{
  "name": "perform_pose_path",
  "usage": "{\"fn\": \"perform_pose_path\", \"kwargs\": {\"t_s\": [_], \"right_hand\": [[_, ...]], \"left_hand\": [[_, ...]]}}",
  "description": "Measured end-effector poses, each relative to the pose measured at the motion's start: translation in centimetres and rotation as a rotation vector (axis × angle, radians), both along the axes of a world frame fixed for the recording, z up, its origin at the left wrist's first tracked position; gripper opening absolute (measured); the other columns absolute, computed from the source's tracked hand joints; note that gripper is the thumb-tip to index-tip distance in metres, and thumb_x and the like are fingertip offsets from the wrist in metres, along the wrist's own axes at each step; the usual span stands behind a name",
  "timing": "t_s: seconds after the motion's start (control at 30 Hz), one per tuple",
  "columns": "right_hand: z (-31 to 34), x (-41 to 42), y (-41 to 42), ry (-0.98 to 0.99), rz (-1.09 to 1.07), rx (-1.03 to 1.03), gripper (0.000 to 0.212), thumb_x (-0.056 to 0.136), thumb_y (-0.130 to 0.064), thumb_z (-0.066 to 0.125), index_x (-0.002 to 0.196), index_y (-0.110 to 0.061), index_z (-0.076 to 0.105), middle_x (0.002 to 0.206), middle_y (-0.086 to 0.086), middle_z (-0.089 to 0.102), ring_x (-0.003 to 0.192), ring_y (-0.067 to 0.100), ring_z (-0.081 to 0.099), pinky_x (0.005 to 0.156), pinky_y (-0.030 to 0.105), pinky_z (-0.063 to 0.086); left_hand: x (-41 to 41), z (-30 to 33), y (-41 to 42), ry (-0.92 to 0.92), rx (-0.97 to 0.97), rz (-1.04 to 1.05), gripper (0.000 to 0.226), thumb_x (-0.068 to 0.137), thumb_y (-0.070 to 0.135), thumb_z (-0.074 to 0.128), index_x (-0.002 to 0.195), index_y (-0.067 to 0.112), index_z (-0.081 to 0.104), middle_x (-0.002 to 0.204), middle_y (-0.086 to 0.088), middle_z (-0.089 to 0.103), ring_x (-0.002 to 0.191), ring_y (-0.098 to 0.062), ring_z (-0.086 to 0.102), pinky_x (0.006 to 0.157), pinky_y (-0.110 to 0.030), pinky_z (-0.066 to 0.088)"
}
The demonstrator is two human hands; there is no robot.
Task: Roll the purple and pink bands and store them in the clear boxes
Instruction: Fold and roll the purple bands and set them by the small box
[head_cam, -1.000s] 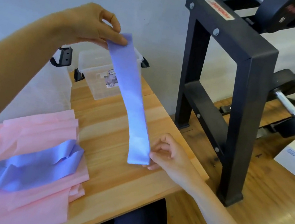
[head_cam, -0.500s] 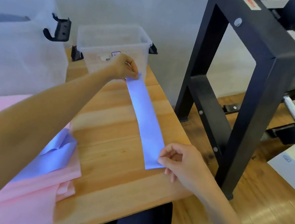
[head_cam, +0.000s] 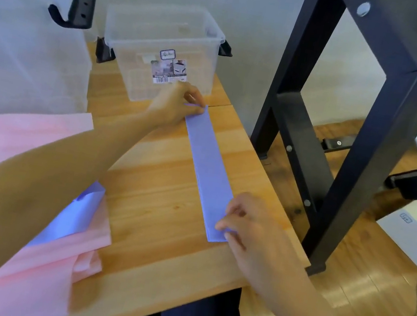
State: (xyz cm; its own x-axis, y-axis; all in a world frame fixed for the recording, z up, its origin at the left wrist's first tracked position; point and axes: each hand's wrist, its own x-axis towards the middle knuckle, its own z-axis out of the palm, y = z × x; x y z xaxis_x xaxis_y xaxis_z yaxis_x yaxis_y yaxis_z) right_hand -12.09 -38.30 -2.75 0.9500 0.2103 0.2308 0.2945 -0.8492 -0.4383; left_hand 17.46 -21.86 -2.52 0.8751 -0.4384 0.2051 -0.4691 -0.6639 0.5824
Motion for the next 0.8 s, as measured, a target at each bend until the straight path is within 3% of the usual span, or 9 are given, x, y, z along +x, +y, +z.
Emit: {"fn": "perform_pose_path", "kwargs": {"t_s": [0.13, 0.23, 0.3, 0.37, 0.47, 0.6, 0.7, 0.8], "right_hand": [[-0.6, -0.7, 0.7, -0.081, 0.031, -0.119, 0.034, 0.060, 0.010, 0.080, 0.075, -0.016, 0.063, 0.083, -0.004, 0.056, 0.070, 0.014, 0.057, 0.041, 0.031, 0.047], [-1.0, -1.0, 0.6, -0.113, 0.007, -0.126, 0.034, 0.061, 0.010, 0.079, 0.077, -0.015, 0.063, 0.083, -0.004, 0.056, 0.071, 0.015, 0.057, 0.042, 0.031, 0.046], [-1.1, -0.9, 0.5, -0.135, -0.006, -0.114, 0.031, 0.065, 0.009, 0.078, 0.079, -0.015, 0.066, 0.084, -0.003, 0.058, 0.073, 0.017, 0.059, 0.047, 0.030, 0.048], [-0.9, -0.8, 0.4, -0.172, -0.016, -0.090, 0.026, 0.072, 0.007, 0.074, 0.083, -0.016, 0.069, 0.086, -0.004, 0.061, 0.077, 0.018, 0.062, 0.064, 0.029, 0.050], [0.2, -0.3, 1.0, -0.199, -0.048, -0.042, 0.021, 0.082, 0.001, 0.070, 0.090, -0.018, 0.071, 0.091, -0.007, 0.064, 0.086, 0.012, 0.060, 0.082, 0.020, 0.034], [0.8, 0.9, 3.7, -0.251, 0.018, 0.024, 0.018, 0.086, -0.001, 0.068, 0.091, -0.018, 0.071, 0.090, -0.008, 0.064, 0.086, 0.014, 0.062, 0.081, 0.025, 0.035], [0.7, 1.8, 7.0, -0.282, 0.067, 0.077, 0.014, 0.083, -0.009, 0.061, 0.086, -0.018, 0.072, 0.084, -0.009, 0.064, 0.082, 0.010, 0.059, 0.075, 0.022, 0.033], [0.8, 2.8, 10.4, -0.266, 0.121, 0.113, 0.012, 0.080, -0.011, 0.061, 0.083, -0.019, 0.071, 0.079, -0.009, 0.061, 0.078, 0.009, 0.055, 0.072, 0.027, 0.033]], "left_hand": [[-1.2, -0.3, 0.1, -0.227, 0.223, 0.005, 0.014, 0.094, 0.022, 0.064, 0.102, 0.015, 0.073, 0.114, -0.004, 0.058, 0.101, -0.023, 0.057, 0.078, -0.041, 0.050], [-1.9, 0.1, -0.4, -0.176, 0.301, -0.005, 0.021, 0.097, 0.014, 0.055, 0.114, 0.013, 0.068, 0.116, -0.008, 0.056, 0.101, -0.028, 0.058, 0.081, -0.042, 0.050], [-2.3, 0.8, -0.1, -0.091, 0.341, -0.044, 0.031, 0.096, 0.011, 0.056, 0.126, 0.013, 0.062, 0.123, -0.011, 0.053, 0.107, -0.029, 0.058, 0.090, -0.042, 0.049], [-3.1, 1.9, 1.0, -0.031, 0.321, -0.070, 0.039, 0.095, 0.013, 0.059, 0.134, 0.014, 0.057, 0.130, -0.012, 0.051, 0.115, -0.028, 0.056, 0.096, -0.038, 0.046], [-5.4, 4.1, 4.2, -0.041, 0.214, -0.052, 0.034, 0.095, 0.016, 0.062, 0.130, 0.016, 0.060, 0.130, -0.009, 0.053, 0.115, -0.019, 0.057, 0.091, -0.025, 0.041], [-9.4, 6.2, 11.0, -0.025, 0.110, -0.005, 0.022, 0.094, 0.016, 0.065, 0.116, 0.017, 0.069, 0.118, -0.003, 0.065, 0.105, -0.016, 0.062, 0.094, -0.029, 0.048], [-13.3, 7.0, 17.0, 0.026, 0.067, 0.049, 0.017, 0.095, 0.014, 0.064, 0.108, 0.022, 0.071, 0.108, 0.008, 0.067, 0.096, -0.007, 0.063, 0.090, -0.015, 0.046], [-17.0, 7.0, 22.9, 0.041, 0.028, 0.143, 0.025, 0.094, 0.012, 0.065, 0.097, 0.037, 0.068, 0.098, 0.023, 0.070, 0.092, 0.002, 0.065, 0.090, -0.015, 0.048]]}}
